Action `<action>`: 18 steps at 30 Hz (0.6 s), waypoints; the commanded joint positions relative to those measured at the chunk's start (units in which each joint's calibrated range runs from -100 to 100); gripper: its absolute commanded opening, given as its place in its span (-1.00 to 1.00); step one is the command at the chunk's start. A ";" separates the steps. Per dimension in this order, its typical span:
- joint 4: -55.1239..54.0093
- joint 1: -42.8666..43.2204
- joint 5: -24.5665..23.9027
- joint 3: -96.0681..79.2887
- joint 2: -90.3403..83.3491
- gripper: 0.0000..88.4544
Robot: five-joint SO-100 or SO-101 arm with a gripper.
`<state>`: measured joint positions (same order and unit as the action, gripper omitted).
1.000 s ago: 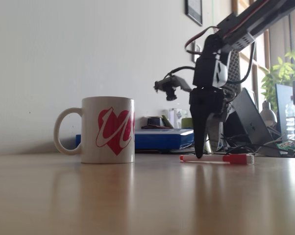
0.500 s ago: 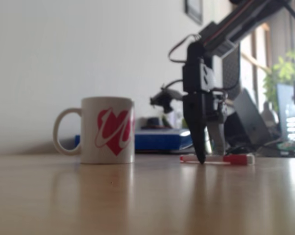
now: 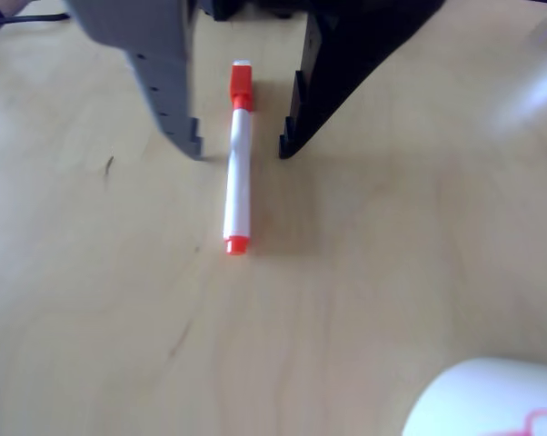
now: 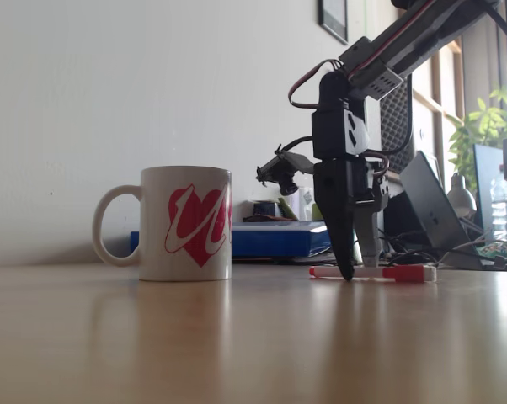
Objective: Grab the pen and place it in the cup.
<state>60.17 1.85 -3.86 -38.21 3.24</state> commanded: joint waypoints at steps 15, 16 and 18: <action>-0.34 0.62 1.39 0.14 0.08 -0.98; -0.34 0.62 1.39 0.14 0.08 -0.98; -0.34 0.53 1.39 0.14 0.08 -0.98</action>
<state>60.17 1.99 -2.78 -38.21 3.24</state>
